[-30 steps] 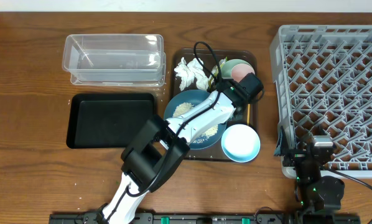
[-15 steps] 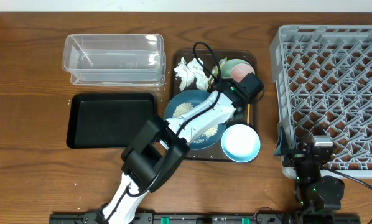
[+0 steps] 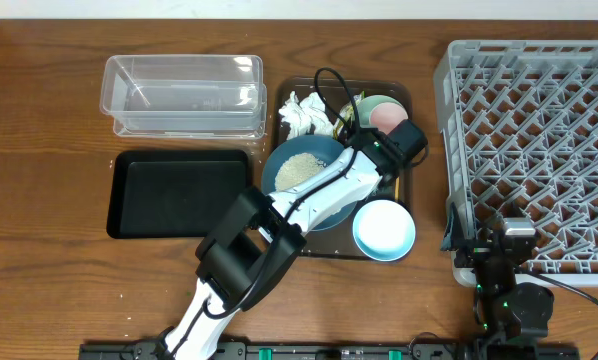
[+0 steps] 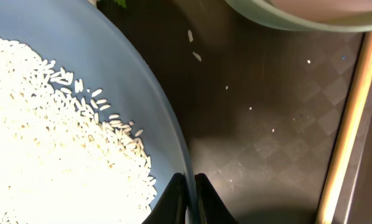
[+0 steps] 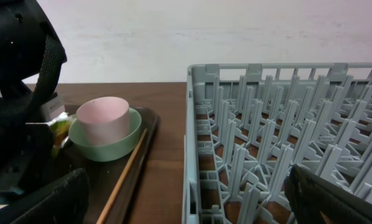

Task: Sort waste into correct bins and load items into the dishwasher rack
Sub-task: 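Grip the blue bowl rim with the left gripper, then lift the blue bowl and carry it left over the black tray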

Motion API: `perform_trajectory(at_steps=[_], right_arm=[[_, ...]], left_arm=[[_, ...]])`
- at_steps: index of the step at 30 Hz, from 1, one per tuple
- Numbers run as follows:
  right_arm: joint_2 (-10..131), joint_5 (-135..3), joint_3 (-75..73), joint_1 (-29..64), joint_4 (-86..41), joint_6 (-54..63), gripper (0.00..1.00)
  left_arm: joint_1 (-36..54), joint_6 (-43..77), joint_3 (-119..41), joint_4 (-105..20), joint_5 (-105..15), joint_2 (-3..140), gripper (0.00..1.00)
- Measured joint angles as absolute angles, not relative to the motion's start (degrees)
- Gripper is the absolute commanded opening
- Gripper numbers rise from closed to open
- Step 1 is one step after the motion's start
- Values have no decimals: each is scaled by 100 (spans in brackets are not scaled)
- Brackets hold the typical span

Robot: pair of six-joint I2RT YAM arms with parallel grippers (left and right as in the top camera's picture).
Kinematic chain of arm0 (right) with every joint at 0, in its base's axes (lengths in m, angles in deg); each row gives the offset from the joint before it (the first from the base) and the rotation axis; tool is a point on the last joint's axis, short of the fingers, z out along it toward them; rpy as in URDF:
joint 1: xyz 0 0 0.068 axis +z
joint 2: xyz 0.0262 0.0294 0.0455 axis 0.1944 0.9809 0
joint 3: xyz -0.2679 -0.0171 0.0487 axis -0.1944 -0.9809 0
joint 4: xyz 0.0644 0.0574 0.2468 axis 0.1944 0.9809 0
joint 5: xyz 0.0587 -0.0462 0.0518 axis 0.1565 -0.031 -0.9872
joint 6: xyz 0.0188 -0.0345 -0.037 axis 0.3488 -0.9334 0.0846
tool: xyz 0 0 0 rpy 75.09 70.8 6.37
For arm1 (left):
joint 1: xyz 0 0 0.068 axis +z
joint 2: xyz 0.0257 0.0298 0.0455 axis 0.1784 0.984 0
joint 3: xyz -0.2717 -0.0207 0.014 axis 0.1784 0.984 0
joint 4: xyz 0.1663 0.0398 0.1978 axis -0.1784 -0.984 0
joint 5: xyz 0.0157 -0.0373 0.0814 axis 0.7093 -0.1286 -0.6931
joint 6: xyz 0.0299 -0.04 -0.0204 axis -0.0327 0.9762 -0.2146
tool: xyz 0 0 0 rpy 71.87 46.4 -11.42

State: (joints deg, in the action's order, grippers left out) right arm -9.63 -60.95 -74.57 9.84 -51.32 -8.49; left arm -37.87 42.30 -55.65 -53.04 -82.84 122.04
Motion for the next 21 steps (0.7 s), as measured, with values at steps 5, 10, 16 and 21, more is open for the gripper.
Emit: perform_trajectory(at_steps=[5,10,16,21], right_arm=[[-963,-6095,-7457,984,-5132,-849,99],[-963,-6095,-7457,984,-5134,-849,99],[-963,-6095,-7457,984,-5132,-851,99],[-963,-6098,-7457,984,-5132,-849,99]], left_arm=[[-3784,4228,-5576,-5463,-8338,12187,6],[-3784,4217,-5576,-5684,-8334,11990,6],[-3778,4234,-5576,-5909,-8295,11391,6],[-3760,4234,-5576,-6101,-8292,10930,6]])
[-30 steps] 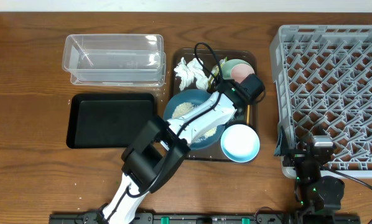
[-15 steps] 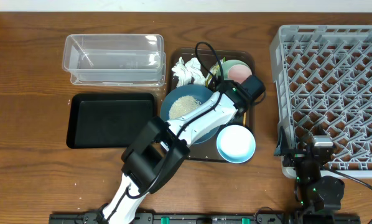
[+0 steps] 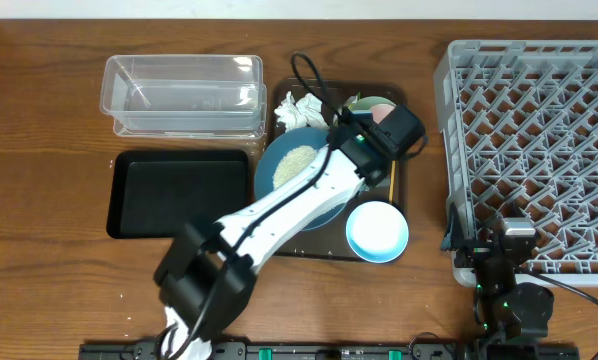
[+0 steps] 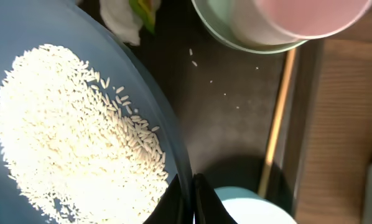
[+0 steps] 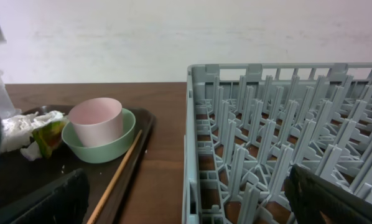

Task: Sort waste into correct bins and load items into the dishwasher rack
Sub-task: 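Lift the blue bowl and carry it left over the black tray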

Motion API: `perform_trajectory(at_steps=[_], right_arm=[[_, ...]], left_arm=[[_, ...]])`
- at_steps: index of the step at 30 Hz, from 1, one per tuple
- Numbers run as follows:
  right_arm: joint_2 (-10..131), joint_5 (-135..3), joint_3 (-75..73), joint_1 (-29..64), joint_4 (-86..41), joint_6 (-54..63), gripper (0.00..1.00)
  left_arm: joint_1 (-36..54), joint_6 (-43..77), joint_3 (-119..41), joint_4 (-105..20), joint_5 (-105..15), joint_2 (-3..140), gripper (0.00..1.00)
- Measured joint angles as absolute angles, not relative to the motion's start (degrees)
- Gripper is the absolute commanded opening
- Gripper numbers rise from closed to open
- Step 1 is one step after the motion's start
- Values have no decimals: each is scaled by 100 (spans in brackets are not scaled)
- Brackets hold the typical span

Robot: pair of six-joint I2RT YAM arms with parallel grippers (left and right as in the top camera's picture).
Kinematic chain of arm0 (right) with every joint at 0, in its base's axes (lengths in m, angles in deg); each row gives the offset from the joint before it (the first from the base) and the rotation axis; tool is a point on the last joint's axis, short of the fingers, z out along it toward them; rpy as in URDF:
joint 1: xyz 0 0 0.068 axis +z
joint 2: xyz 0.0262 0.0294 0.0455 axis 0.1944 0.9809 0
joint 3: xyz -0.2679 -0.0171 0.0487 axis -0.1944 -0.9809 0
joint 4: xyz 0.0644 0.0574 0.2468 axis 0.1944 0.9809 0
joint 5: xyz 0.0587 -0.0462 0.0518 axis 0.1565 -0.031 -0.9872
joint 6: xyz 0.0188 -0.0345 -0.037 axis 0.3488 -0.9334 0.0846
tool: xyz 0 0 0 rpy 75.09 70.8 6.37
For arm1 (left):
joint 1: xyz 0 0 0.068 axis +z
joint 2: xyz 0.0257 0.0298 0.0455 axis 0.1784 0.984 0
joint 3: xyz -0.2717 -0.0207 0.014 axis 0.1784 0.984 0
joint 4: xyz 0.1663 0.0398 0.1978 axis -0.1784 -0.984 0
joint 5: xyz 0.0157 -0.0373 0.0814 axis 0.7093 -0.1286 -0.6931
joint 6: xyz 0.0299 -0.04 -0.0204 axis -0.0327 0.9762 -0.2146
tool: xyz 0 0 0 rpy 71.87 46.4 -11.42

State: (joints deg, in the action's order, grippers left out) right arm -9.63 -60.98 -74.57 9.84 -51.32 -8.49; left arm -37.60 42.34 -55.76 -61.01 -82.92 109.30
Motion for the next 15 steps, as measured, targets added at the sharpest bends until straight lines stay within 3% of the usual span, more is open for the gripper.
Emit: perform_trajectory(at_steps=[15], right_arm=[[-963,-6095,-7457,984,-5132,-849,99]], left_arm=[[-2576,4116,-5576,-6753,-7890,10552,6]])
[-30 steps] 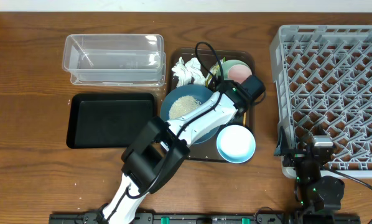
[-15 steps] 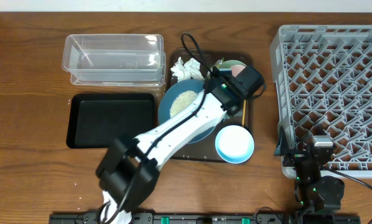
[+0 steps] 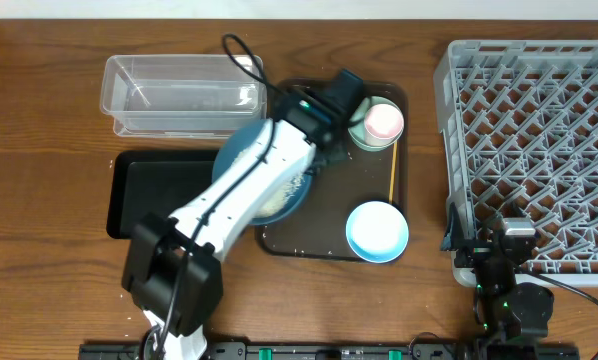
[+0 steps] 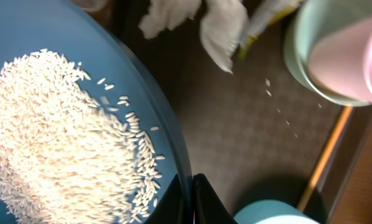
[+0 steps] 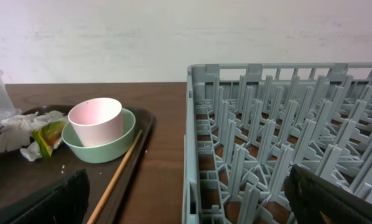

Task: Sort waste into correct bins and load items into the dishwasher rack
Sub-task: 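Lift the blue bowl and carry it left over the black tray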

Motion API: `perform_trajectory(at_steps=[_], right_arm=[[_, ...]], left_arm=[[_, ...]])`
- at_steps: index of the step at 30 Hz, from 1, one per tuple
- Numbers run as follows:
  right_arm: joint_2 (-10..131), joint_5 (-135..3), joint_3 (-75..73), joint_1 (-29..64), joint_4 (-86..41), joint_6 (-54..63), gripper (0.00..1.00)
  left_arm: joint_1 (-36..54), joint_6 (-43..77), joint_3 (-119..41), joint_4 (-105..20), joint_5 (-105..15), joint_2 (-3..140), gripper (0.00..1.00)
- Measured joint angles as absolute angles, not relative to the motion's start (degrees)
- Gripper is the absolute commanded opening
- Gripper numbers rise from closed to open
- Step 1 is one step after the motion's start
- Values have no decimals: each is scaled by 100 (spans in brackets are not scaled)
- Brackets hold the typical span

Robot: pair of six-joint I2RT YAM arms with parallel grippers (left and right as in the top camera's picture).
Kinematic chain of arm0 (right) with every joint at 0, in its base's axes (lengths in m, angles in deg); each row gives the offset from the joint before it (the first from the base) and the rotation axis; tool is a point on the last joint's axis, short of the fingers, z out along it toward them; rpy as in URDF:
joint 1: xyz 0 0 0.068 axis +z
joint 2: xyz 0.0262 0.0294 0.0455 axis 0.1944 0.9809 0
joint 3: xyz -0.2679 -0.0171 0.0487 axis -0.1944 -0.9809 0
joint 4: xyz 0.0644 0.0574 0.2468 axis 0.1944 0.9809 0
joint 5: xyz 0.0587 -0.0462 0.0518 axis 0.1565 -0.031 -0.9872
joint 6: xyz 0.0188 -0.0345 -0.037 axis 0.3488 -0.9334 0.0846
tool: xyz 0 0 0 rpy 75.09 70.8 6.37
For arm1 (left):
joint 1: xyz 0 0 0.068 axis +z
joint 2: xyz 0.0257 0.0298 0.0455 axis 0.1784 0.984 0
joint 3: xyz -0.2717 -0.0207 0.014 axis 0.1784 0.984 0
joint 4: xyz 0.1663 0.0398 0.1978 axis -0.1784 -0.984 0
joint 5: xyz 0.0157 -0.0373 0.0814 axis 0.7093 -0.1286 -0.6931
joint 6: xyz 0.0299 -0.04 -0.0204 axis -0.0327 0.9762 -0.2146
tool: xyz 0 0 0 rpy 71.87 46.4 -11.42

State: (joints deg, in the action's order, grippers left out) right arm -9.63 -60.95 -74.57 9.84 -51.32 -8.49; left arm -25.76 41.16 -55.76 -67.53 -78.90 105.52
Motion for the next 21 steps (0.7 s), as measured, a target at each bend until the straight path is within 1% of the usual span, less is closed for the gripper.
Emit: perform_trajectory(at_steps=[10,21], right_arm=[[-963,-6095,-7457,984,-5134,-849,99],[-963,-6098,-7457,984,-5132,-849,99]], left_arm=[[-2036,3950,-5576,-7015,-7558,10224,6],[-1417,3319,-5576,-7107,-6277,9544,7]])
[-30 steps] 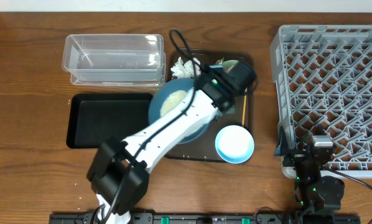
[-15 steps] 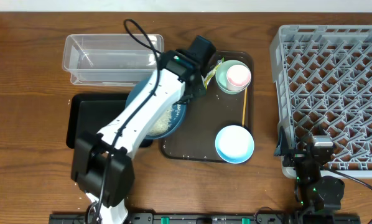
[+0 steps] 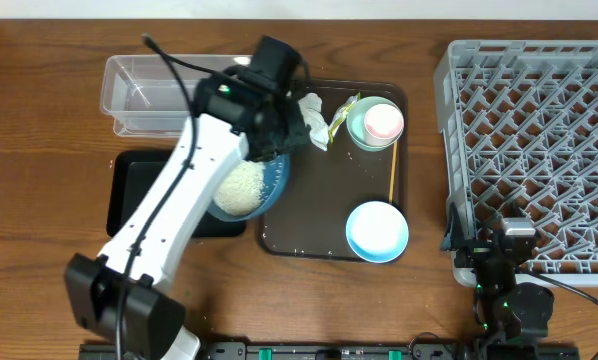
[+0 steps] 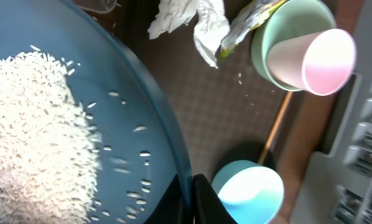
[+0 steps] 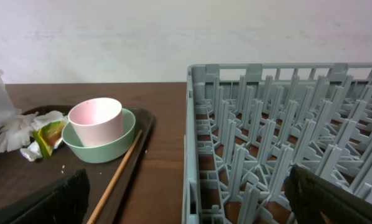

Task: Sort waste into correct bins and load items into the dishwasher rack
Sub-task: 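Lift the blue bowl and carry it left over the black tray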

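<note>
My left gripper (image 4: 191, 190) is shut on the rim of a blue plate (image 3: 264, 180) heaped with white rice (image 4: 30, 137). The plate hangs over the seam between the black tray (image 3: 139, 180) and the brown tray (image 3: 324, 225). On the brown tray lie crumpled paper (image 3: 312, 118), a green wrapper (image 4: 251, 22), a pink cup in a green bowl (image 3: 382, 122), a chopstick (image 3: 392, 178) and a light blue bowl (image 3: 378, 230). The grey dishwasher rack (image 3: 539, 150) stands at the right. My right gripper (image 5: 186, 208) rests open by the rack's near corner.
A clear plastic bin (image 3: 159, 95) stands at the back left, just behind the black tray. The rack's wall (image 5: 195, 143) rises right in front of the right gripper.
The left gripper has carried the rice plate further left, from over the brown tray's left part to partly over the black tray. The rice has slid toward the plate's left side. The right arm is still.
The left gripper was shut on the rice plate's rim while it sat on the brown tray beside the green bowl. Then the plate was lifted and moved left in steps, now hanging between the two trays. The right gripper stayed open by the rack.
</note>
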Motion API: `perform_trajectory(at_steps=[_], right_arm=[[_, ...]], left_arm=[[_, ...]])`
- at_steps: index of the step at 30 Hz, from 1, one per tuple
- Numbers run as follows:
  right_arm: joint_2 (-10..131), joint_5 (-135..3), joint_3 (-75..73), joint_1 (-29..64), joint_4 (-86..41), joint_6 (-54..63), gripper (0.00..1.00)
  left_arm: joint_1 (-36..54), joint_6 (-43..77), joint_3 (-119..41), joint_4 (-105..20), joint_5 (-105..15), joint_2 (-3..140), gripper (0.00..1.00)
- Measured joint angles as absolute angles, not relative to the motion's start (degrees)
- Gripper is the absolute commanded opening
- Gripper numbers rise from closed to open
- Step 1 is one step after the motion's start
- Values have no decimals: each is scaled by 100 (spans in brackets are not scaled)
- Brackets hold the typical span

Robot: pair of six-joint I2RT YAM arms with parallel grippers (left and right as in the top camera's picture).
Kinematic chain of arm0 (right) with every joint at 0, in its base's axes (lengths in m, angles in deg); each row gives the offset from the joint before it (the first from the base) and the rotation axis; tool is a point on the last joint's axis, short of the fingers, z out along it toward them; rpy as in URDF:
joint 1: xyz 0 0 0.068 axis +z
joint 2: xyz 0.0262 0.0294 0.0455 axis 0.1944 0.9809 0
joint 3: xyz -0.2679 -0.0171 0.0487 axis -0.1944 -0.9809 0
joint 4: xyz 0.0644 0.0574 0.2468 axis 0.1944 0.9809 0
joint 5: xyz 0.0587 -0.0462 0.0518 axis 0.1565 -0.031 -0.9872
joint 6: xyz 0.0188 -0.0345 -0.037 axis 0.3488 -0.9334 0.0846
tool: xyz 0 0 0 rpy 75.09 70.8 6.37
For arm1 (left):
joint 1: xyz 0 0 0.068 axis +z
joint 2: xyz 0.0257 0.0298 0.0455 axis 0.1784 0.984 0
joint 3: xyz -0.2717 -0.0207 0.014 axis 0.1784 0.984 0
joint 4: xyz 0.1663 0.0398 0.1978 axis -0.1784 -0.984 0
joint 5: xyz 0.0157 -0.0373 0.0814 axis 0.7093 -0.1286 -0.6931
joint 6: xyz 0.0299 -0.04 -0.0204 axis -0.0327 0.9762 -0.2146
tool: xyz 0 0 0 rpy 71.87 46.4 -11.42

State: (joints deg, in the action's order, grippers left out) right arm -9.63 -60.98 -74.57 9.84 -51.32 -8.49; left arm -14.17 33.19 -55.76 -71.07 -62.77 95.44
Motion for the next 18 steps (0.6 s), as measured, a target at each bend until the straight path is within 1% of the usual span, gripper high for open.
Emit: perform_trajectory(at_steps=[9,18], right_arm=[[-963,-6098,-7457,984,-5132,-849,99],[-963,-6098,-7457,984,-5132,-849,99]], left_arm=[[-525,2794,-5544,-7245,-5095,9371,6],[220,2357,-5082,-7249,-4035,9361,6]])
